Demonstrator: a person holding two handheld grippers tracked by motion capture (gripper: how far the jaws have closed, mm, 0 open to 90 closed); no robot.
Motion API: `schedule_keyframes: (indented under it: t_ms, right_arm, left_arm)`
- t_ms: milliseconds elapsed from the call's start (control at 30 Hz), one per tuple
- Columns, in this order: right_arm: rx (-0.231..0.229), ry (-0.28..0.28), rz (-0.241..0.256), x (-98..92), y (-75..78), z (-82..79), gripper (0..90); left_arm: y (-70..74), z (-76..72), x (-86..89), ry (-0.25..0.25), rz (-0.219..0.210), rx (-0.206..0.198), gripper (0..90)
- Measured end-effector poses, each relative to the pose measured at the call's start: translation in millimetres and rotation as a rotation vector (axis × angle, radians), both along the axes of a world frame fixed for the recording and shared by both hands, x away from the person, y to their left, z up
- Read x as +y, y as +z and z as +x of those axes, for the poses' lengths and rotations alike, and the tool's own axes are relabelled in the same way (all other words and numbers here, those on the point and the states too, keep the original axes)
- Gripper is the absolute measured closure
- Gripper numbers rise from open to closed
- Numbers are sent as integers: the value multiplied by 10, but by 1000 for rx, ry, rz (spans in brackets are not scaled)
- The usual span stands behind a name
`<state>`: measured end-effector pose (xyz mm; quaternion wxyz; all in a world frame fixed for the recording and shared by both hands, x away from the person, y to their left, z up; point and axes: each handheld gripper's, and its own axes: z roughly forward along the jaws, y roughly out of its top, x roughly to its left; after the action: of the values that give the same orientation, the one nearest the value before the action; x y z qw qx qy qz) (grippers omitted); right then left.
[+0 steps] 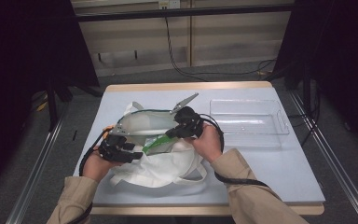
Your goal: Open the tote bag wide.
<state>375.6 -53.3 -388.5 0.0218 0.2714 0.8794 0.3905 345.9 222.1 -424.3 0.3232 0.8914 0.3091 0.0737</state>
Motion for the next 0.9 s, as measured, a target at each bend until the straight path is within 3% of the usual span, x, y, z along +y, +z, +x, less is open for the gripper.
schedule_keyframes:
  t_ms: [67, 333, 433, 633, 700, 800, 900]
  right_arm:
    - [-2, 4, 3, -2, 17, 10, 900]
    - [3, 6, -1, 3, 17, 34, 900]
    - [7, 2, -6, 10, 5, 28, 900]
    - [8, -8, 6, -2, -11, 44, 900]
    - [12, -7, 0, 6, -12, 42, 900]
    - [4, -3, 7, 4, -7, 46, 900]
    - [18, 8, 14, 11, 2, 37, 900]
  left_arm:
    - [22, 0, -4, -1, 4, -7, 458]
    - [93, 37, 0, 40, -57, -2, 451]
    - [104, 45, -42, 28, -92, 22, 454]
    - [33, 16, -146, -6, -69, 59, 461]
    - [14, 11, -158, -5, -65, 56, 461]
    - [22, 11, -161, -3, -59, 9, 410]
    - [53, 13, -170, -17, -48, -11, 467]
